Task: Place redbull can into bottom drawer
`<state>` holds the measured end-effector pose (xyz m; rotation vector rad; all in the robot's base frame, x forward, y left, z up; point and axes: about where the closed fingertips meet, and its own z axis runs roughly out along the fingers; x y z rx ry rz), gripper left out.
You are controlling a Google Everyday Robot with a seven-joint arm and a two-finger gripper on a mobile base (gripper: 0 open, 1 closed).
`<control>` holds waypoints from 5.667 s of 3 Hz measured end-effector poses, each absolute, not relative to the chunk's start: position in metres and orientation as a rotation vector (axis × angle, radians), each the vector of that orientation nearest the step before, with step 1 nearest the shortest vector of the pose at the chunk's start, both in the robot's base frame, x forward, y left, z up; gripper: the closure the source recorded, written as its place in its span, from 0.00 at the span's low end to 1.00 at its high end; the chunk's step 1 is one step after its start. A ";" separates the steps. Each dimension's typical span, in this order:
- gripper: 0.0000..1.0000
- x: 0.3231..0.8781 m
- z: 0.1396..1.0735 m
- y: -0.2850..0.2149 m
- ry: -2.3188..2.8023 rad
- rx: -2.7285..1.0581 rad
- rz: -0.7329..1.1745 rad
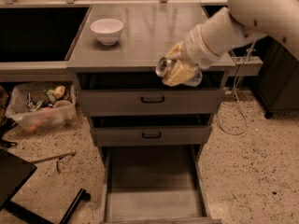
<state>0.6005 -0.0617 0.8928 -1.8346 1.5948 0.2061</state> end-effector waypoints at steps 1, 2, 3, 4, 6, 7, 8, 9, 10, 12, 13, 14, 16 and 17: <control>1.00 0.551 0.845 -0.080 1.648 -1.837 0.298; 1.00 0.526 0.787 -0.096 1.645 -1.849 0.378; 1.00 0.534 0.727 -0.097 1.589 -1.866 0.471; 1.00 0.534 0.727 -0.097 1.589 -1.866 0.471; 1.00 0.524 0.672 -0.085 1.531 -1.864 0.527; 1.00 0.521 0.599 -0.069 1.511 -1.873 0.515; 1.00 0.533 0.537 -0.059 1.532 -1.872 0.498; 1.00 0.548 0.494 -0.056 1.600 -1.849 0.563; 1.00 0.548 0.494 -0.056 1.600 -1.849 0.563; 1.00 0.524 0.411 -0.056 1.590 -1.780 0.679; 1.00 0.520 0.327 -0.047 1.637 -1.744 0.691; 1.00 0.523 0.259 -0.034 1.684 -1.748 0.691; 1.00 0.530 0.218 -0.022 1.716 -1.757 0.699; 1.00 0.528 0.191 -0.013 1.708 -1.800 0.712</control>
Offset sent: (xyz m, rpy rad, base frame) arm -0.1009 -0.0580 -0.1817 0.0710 0.1973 0.0641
